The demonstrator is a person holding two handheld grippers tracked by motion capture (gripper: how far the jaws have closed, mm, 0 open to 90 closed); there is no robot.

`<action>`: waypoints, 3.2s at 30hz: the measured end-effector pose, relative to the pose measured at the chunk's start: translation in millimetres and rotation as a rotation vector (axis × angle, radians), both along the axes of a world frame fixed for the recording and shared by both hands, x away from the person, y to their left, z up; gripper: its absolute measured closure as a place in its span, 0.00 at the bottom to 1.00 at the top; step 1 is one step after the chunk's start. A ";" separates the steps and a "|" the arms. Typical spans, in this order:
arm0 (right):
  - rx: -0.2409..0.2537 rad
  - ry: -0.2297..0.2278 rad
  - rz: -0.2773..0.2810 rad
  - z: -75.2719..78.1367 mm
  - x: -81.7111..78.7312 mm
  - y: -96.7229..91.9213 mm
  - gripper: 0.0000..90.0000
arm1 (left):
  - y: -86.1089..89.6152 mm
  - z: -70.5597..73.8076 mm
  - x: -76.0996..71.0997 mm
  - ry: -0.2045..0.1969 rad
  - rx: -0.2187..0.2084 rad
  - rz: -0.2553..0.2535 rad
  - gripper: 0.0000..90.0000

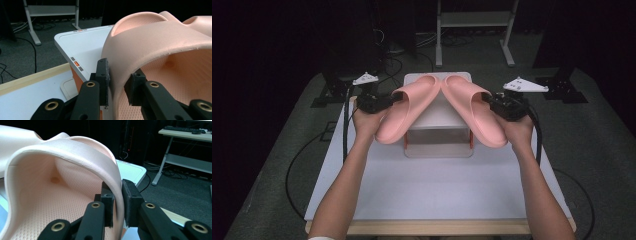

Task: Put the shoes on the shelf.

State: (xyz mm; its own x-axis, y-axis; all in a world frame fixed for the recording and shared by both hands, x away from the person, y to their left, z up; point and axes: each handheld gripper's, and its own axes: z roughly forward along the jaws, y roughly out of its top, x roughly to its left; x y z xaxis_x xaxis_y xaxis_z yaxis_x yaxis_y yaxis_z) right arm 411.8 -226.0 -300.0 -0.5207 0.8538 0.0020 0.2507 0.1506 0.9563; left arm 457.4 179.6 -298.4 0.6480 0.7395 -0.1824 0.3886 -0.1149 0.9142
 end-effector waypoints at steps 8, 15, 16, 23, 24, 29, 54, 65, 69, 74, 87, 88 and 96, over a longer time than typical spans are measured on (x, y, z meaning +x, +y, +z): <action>-0.006 0.009 -0.014 2.0 4.6 0.9 0.87 | -2.8 1.9 3.1 0.005 -0.006 0.011 0.81; -0.002 0.021 -0.025 1.5 8.7 1.8 0.87 | -5.7 1.2 6.4 0.021 -0.015 0.022 0.79; -0.002 0.023 -0.027 1.2 9.2 1.8 0.87 | -6.4 1.0 6.8 0.024 -0.012 0.024 0.78; 0.012 0.039 -0.032 -1.1 12.7 2.4 0.86 | -8.1 -0.4 9.1 0.038 -0.015 0.030 0.77; 0.015 0.039 -0.032 -1.2 13.1 2.4 0.86 | -8.1 -0.4 9.2 0.039 -0.016 0.029 0.77; 0.017 0.043 -0.036 -1.2 13.2 3.9 0.84 | -10.0 -1.1 9.4 0.043 -0.021 0.030 0.75; 0.018 0.065 -0.043 -3.0 17.2 11.0 0.81 | -16.0 0.2 11.3 0.052 -0.048 0.047 0.71; 0.014 0.070 -0.044 -3.2 19.7 13.7 0.78 | -21.0 -1.9 15.1 0.064 -0.060 0.058 0.68; 0.010 0.072 -0.044 -3.5 21.0 15.4 0.78 | -22.5 -3.2 16.2 0.066 -0.060 0.062 0.68; 0.014 0.076 -0.043 -4.5 22.3 16.4 0.78 | -24.5 -4.4 17.2 0.073 -0.058 0.062 0.67; 0.037 0.080 -0.038 -5.7 23.9 18.2 0.76 | -25.9 -4.1 18.0 0.076 -0.063 0.051 0.66; 0.040 0.081 -0.036 -5.7 24.0 18.3 0.76 | -26.2 -4.1 18.2 0.078 -0.061 0.048 0.66; 0.053 0.082 -0.032 -6.8 26.4 21.5 0.75 | -29.1 -4.0 19.9 0.082 -0.060 0.047 0.66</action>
State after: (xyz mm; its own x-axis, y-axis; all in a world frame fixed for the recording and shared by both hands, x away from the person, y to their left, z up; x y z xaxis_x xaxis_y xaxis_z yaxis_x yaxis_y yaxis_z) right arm 438.2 -204.5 -306.8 -0.4890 0.8677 0.0893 0.3324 0.0907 0.9388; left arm 477.3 150.5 -302.4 0.5937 0.7550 -0.2784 0.4660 -0.0406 0.8838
